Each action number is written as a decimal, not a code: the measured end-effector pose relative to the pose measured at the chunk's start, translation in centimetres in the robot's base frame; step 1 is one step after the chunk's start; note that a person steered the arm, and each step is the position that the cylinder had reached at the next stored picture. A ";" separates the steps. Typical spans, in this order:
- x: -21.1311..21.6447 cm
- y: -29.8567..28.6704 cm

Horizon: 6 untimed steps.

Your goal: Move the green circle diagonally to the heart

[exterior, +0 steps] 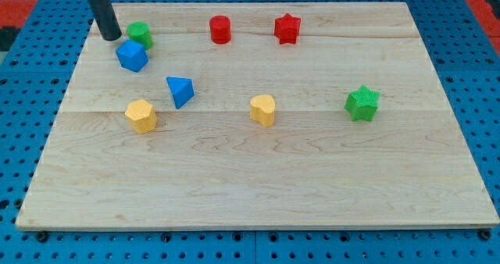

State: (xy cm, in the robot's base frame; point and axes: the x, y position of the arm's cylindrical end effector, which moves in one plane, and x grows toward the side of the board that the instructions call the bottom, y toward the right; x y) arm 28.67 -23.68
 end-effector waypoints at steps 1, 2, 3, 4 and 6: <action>0.2 2.6; 0.1 4.9; 0.6 5.8; 2.3 4.2; 8.4 -4.3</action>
